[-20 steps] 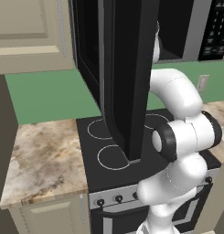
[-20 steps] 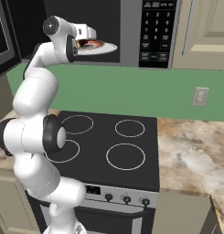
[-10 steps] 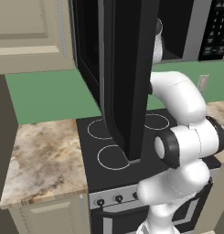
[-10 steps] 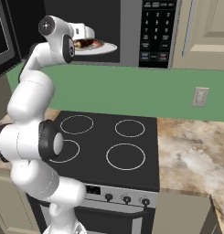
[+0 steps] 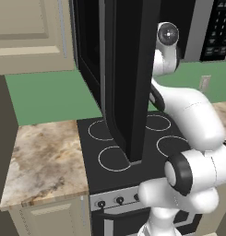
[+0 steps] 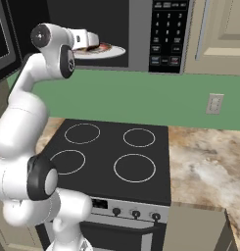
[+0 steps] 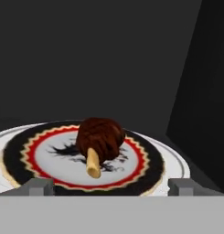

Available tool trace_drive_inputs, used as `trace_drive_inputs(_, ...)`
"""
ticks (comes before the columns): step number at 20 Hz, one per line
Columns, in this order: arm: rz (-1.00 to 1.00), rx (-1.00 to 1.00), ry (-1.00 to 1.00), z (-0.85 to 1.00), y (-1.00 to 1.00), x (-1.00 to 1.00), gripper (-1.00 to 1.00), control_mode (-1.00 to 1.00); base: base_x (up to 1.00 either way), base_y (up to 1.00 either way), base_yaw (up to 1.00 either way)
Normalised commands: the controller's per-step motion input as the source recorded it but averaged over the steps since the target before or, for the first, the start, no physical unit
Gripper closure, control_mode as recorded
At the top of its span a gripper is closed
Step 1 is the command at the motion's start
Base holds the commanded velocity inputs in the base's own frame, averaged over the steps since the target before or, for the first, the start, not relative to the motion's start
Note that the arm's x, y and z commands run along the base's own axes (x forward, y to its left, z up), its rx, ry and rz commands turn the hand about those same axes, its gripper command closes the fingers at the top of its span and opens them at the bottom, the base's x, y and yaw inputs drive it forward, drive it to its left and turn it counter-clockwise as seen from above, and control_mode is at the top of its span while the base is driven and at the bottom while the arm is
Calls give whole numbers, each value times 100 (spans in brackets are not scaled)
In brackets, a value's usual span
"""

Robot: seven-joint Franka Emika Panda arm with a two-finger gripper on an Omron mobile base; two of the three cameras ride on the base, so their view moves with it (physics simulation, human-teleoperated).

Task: Transport the steak from the fridge to the microwave and turn on the microwave.

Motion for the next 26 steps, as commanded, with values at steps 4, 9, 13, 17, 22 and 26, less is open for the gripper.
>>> trace_drive_inputs(4, 0, 0, -2, 16, -12, -77, -100, -100, 0, 0, 0)
trace_drive_inputs(9, 0, 0, 0, 23, 0, -83, -100, -100, 0, 0, 0)
trace_drive_inputs(13, 0, 1, 0, 16, 0, -86, -100, -100, 0, 0, 0)
trace_drive_inputs(17, 0, 2, -4, 7, 0, -83, -100, -100, 0, 0, 0)
trace_drive_inputs(22, 0, 2, -4, 2, 0, -85, -100, -100, 0, 0, 0)
trace_drive_inputs(26, 0, 0, -1, 0, 0, -72, -100, -100, 0, 0, 0)
